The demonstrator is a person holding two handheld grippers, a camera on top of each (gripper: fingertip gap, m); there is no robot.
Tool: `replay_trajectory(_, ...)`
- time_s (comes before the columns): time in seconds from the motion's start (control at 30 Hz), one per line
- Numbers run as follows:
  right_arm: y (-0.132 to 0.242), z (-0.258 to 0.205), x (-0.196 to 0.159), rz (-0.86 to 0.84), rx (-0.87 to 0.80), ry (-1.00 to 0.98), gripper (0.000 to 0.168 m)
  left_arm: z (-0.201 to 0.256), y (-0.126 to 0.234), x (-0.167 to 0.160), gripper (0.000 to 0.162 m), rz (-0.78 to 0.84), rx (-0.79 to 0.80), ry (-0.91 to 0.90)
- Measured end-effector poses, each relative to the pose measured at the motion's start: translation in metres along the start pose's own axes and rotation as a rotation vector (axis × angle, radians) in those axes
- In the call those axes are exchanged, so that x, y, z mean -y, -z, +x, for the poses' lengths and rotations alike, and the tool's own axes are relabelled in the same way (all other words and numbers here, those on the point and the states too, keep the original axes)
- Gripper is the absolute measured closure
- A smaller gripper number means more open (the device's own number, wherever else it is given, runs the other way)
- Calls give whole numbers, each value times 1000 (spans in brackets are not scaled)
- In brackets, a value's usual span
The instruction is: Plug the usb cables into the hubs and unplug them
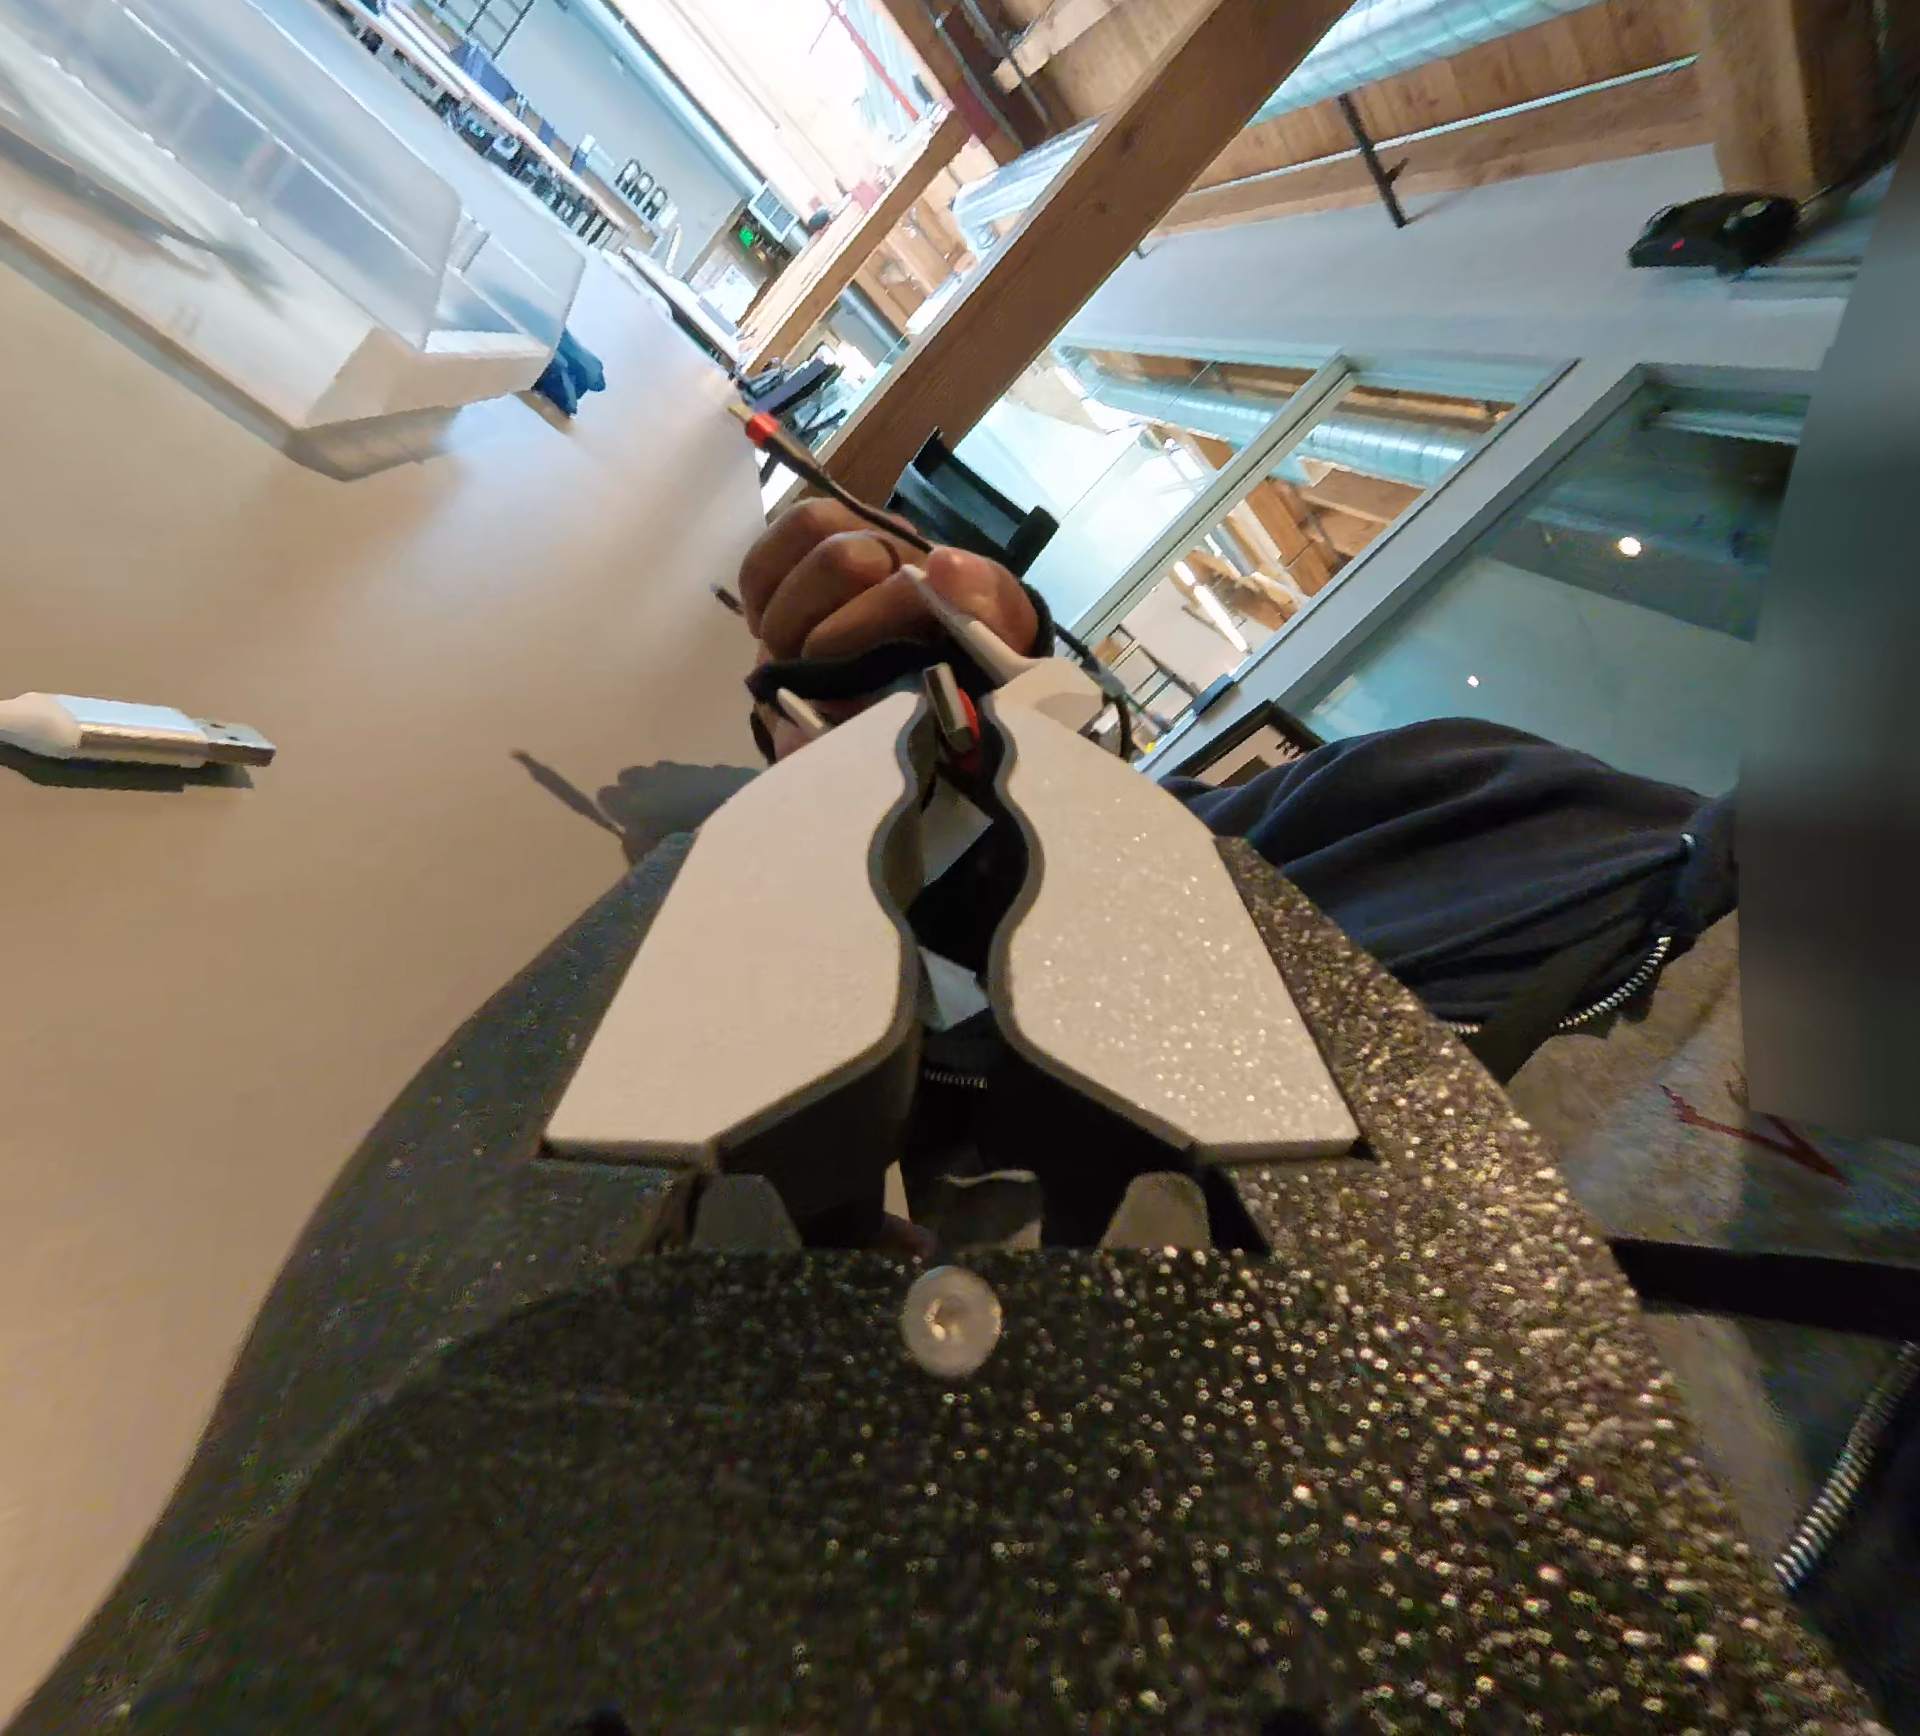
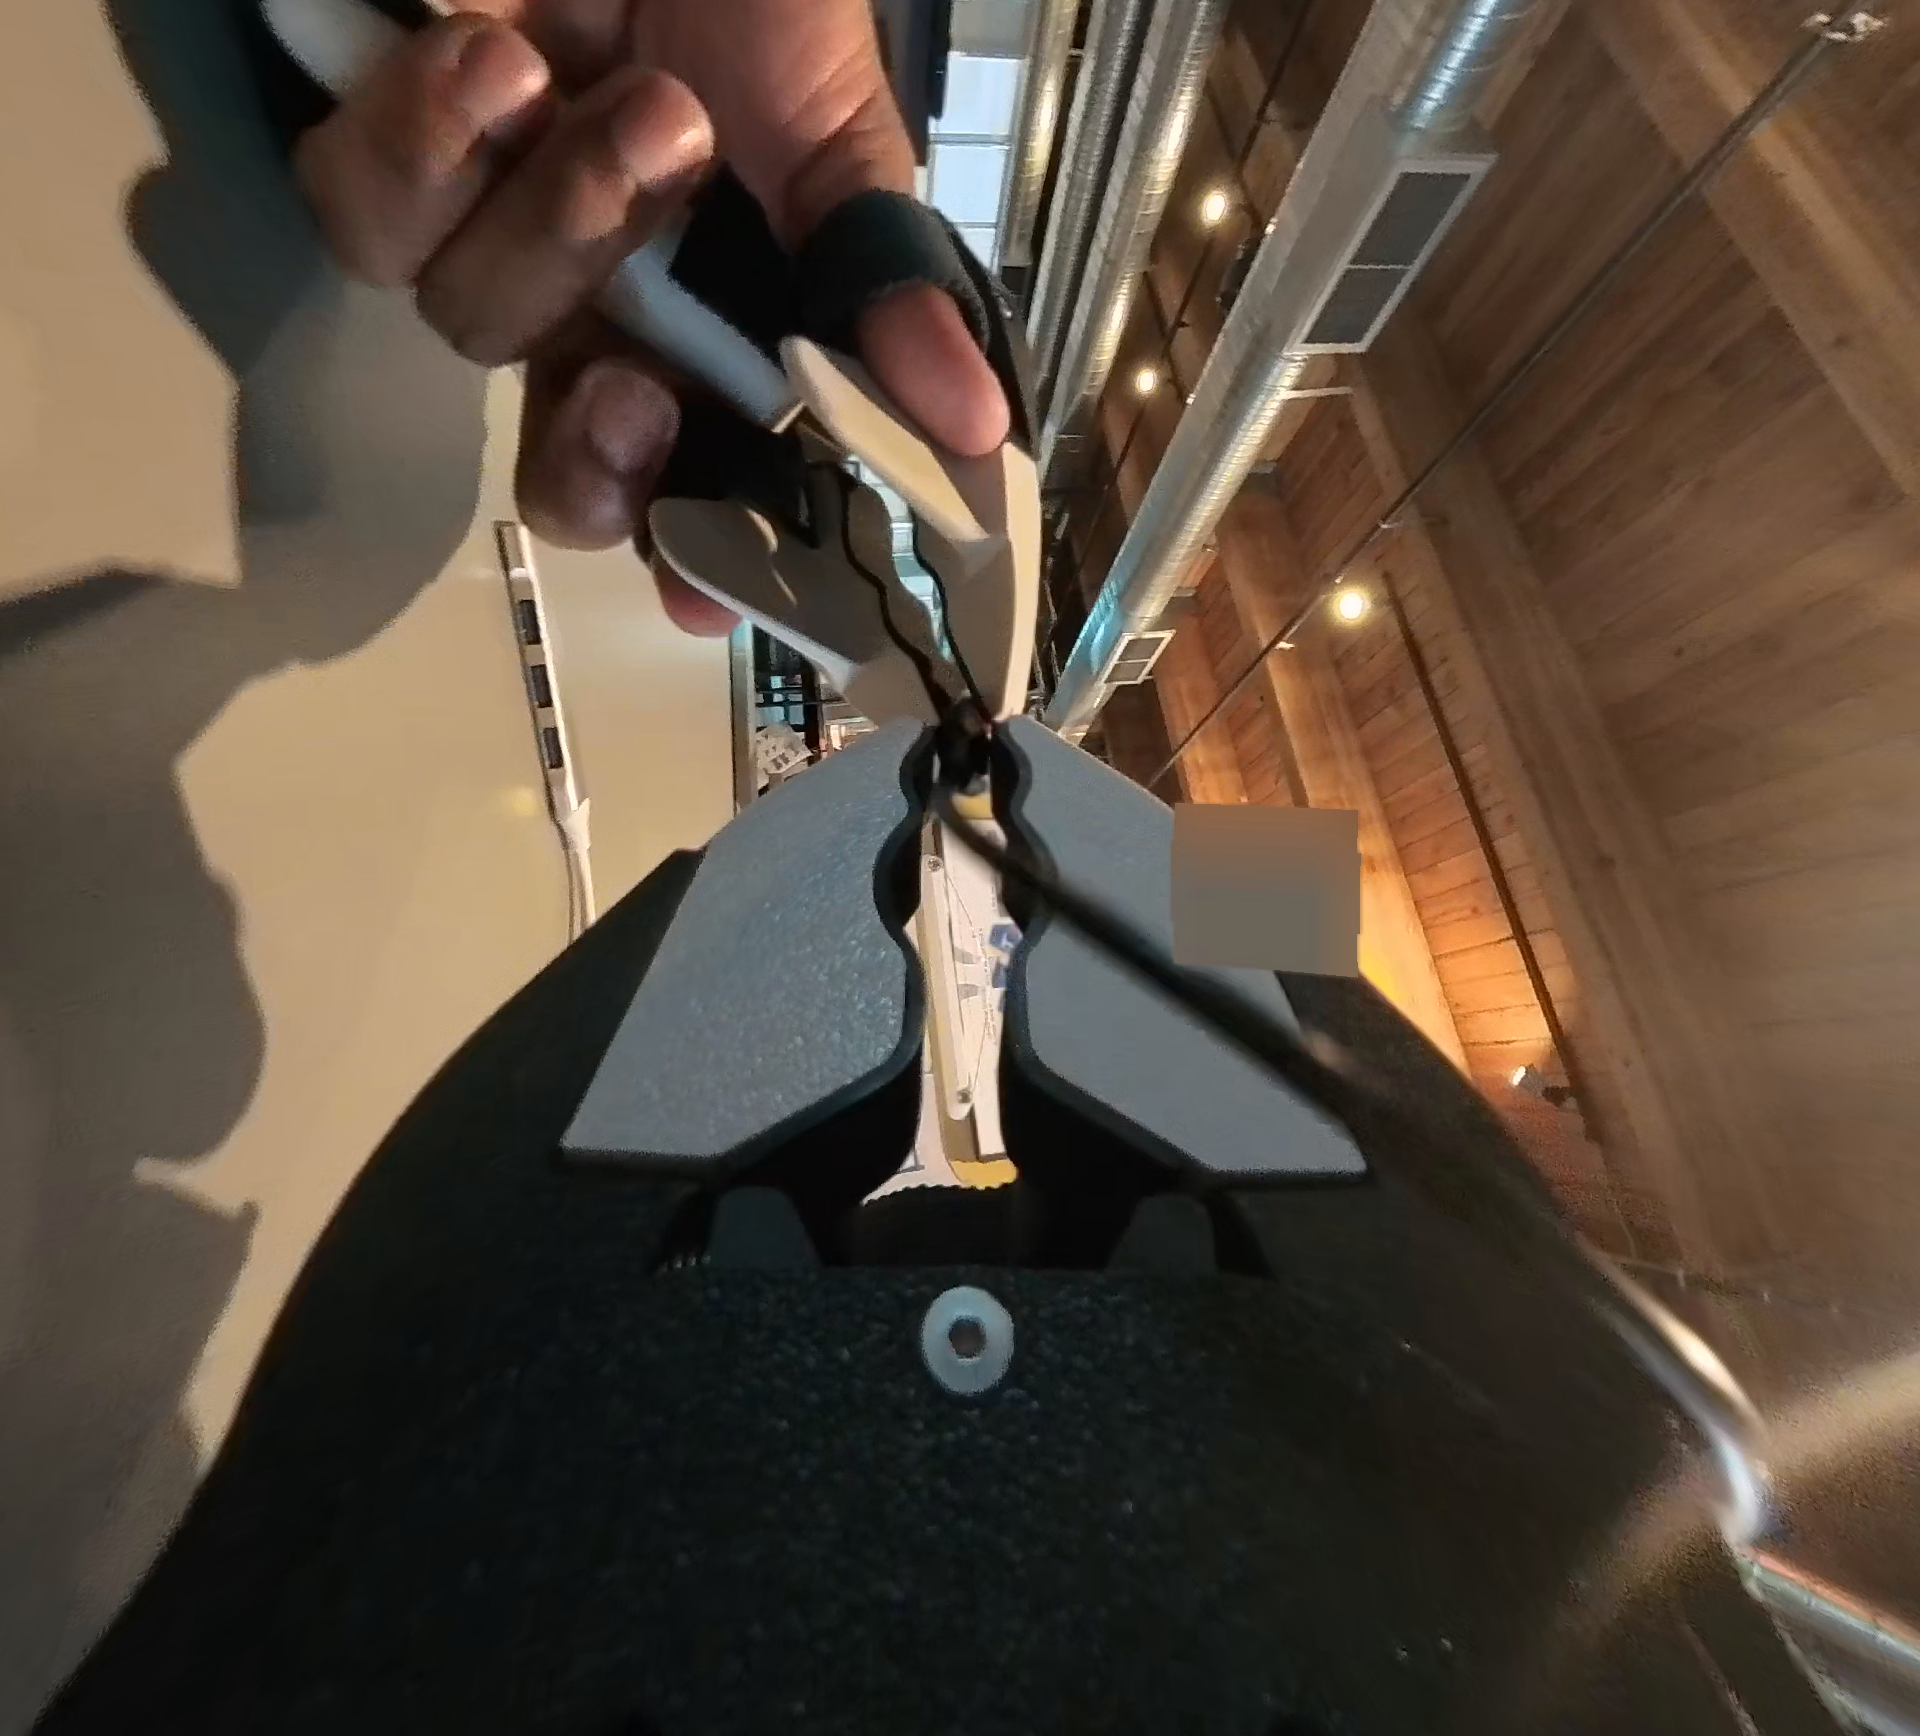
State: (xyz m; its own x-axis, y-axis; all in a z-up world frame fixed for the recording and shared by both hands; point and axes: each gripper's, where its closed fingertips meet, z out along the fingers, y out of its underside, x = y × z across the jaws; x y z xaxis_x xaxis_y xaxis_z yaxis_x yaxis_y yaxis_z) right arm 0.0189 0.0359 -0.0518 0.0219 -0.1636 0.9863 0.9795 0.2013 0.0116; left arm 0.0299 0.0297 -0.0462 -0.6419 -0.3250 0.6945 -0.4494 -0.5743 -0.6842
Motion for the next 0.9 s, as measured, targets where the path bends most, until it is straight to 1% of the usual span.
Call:
replay_trajectory(0.3,-3,10,-4,-31,-57,-87,158,3,5,17,156,149,-49,30)
replay_trajectory(0.4,-1,13,-5,-40,-62,-175,156,8,10,25,156,220,-85,9)
replay_trajectory(0.47,0,13,-3,-43,-42,-275,153,12,14,31,156,265,-104,-16)
replay_trajectory(0.57,3,10,1,-39,25,-477,150,16,19,39,157,331,-121,-66)
replay_trajectory(0.63,5,7,6,-26,94,-653,147,18,24,45,157,378,-126,-99)
replay_trajectory(0.7,8,6,12,-4,170,-864,146,20,29,51,157,429,-128,-137)
replay_trajectory(0.8,13,9,29,63,287,-1237,143,21,36,58,157,509,-117,-199)
replay_trajectory(0.83,13,11,33,79,297,-1357,142,21,37,59,157,529,-111,-213)
replay_trajectory(0.9,7,16,31,69,265,-1574,142,24,36,60,157,569,-113,-249)
